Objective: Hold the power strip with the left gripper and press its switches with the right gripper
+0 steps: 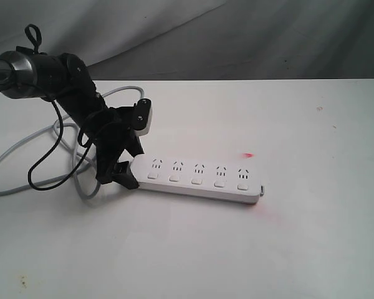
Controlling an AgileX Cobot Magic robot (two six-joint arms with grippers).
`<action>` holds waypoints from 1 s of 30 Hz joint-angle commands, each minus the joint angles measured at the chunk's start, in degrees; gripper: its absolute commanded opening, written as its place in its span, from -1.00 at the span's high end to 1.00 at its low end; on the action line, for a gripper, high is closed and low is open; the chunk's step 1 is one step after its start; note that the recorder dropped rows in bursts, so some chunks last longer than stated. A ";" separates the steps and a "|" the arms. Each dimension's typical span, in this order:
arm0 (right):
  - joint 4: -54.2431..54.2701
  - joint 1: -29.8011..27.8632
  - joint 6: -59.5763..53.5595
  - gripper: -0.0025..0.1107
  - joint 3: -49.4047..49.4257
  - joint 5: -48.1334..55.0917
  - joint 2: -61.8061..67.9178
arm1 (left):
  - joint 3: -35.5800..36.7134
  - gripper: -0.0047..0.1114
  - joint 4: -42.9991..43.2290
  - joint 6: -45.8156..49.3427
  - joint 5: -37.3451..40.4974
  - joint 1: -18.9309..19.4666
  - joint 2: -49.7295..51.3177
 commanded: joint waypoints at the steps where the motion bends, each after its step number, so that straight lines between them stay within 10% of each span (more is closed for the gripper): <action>1: 0.26 6.67 0.09 0.96 -4.19 0.46 7.35 | -0.20 0.03 -0.40 -0.37 0.98 0.11 -0.09; 24: 35.54 16.21 -52.98 0.94 -14.59 -7.84 46.07 | -0.20 0.03 -0.40 -0.34 0.98 0.11 -0.09; 30: 40.64 20.58 -64.05 0.47 -14.59 -15.18 52.67 | -0.20 0.03 -0.40 -0.47 0.98 0.11 -0.09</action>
